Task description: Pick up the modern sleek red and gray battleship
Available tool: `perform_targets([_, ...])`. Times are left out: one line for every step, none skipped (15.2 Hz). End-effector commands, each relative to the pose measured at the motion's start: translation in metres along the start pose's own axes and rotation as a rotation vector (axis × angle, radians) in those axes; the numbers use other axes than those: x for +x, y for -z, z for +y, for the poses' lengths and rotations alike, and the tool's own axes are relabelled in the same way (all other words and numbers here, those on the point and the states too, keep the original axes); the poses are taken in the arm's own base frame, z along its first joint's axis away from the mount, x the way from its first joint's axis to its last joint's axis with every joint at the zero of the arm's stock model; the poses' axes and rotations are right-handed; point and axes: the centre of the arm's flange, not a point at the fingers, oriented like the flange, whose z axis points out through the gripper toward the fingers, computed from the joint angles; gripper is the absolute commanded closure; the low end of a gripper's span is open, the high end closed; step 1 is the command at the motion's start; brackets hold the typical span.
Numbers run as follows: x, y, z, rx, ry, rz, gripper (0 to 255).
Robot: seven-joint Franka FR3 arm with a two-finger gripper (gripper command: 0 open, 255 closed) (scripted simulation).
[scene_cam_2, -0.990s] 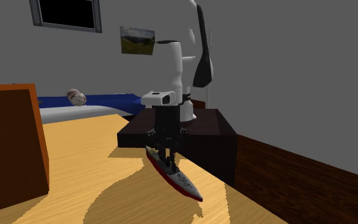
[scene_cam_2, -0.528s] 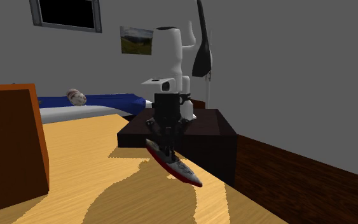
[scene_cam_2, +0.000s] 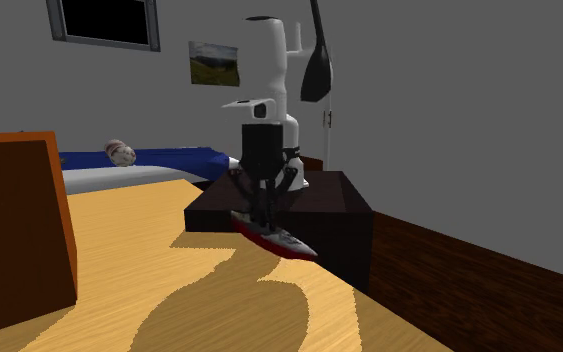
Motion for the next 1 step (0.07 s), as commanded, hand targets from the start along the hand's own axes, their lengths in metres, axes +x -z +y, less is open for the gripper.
perform_targets([-0.0002,0.0032,-0.0002,0.0,0.0,0.0,255])
